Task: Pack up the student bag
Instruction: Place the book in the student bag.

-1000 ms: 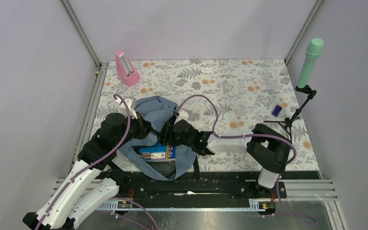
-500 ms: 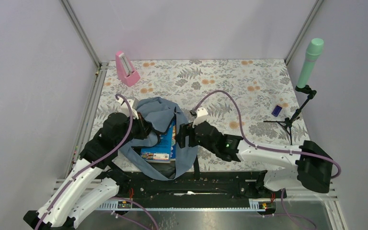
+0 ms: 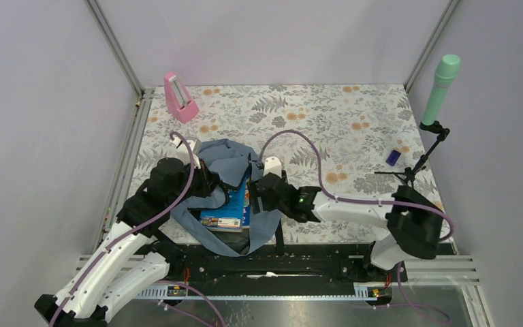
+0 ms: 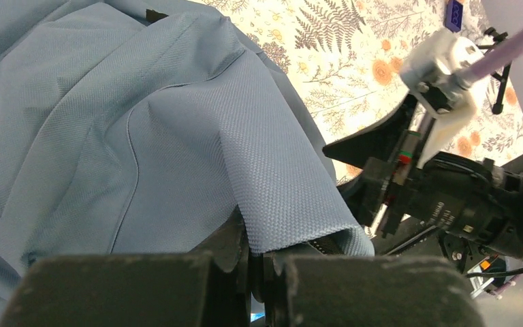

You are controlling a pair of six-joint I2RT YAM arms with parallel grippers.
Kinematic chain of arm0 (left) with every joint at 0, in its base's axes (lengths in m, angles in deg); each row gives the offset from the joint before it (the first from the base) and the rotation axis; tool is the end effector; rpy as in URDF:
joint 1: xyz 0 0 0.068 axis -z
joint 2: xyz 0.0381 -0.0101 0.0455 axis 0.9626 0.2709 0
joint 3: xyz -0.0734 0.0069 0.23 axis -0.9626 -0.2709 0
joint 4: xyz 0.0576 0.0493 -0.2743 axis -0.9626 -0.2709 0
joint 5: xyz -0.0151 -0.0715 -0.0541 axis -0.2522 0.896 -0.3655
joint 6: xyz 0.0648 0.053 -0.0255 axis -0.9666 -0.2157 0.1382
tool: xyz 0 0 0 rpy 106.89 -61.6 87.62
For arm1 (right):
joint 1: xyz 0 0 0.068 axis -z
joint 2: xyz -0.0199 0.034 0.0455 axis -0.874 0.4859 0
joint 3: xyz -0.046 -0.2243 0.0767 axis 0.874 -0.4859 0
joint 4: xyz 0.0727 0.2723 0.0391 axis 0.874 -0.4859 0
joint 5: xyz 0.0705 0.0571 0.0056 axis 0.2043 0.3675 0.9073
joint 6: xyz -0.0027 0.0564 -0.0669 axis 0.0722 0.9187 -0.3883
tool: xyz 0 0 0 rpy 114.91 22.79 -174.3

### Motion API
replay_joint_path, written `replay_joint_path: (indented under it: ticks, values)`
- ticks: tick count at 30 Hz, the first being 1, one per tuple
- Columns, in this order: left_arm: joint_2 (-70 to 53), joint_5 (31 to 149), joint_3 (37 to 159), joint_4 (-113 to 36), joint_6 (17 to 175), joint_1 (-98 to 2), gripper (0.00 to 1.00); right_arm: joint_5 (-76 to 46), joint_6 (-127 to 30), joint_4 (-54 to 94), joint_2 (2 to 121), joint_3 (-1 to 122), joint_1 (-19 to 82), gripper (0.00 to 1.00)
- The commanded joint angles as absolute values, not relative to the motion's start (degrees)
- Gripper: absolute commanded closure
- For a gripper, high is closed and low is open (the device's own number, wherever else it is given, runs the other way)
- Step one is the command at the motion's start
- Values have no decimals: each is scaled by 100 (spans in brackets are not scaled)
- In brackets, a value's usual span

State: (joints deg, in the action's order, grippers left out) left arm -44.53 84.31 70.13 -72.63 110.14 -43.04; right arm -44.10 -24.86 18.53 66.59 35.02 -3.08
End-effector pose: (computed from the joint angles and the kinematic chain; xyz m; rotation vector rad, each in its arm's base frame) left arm 0.2015 -0.1267 0.2767 0.1312 2.0967 -0.6664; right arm 0.1888 0.3222 0.1448 -0.4466 2.1797 0.5063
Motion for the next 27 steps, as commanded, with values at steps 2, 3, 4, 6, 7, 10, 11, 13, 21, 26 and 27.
replay_joint_path:
  ticks: [2,3,4,6,7,10,11,13,21,26,27]
  values:
    - [-4441,8800,7207,-6538,10768,-4273,100,-4762,-2471,1709,7310,4264,-345,18]
    - [-4445,8827,7207,-6548,10739,-4273,100,-4879,-2467,1633,7394,4342,-344,19]
    - [-4446,8826,7200,-6555,10734,-4273,100,-4934,-2471,1563,7483,4412,-346,19]
    - [-4470,8807,7168,-6547,10739,-4275,100,-5140,-2496,1455,7642,4501,-341,20]
    - [-4491,8788,7157,-6556,10768,-4273,100,-5270,-2489,1372,7714,4551,-341,20]
    - [-4612,8649,7089,-6539,10853,-4278,100,-5450,-2504,1288,7858,4579,-333,22]
    - [-4669,8593,7044,-6496,10883,-4278,100,-5453,-2475,1286,7902,4577,-324,25]
    - [-4741,8552,6970,-6428,10928,-4282,100,-5445,-2405,1331,7982,4562,-299,32]
    - [-4463,8713,7160,-6588,10759,-4282,100,-5321,-2307,1497,8167,4479,-162,57]
    - [-4450,8651,7229,-6587,10690,-4290,100,-5250,-2420,1501,8014,4481,-110,93]
    - [-4433,8665,7244,-6596,10677,-4295,100,-5210,-2443,1492,7944,4482,-74,99]
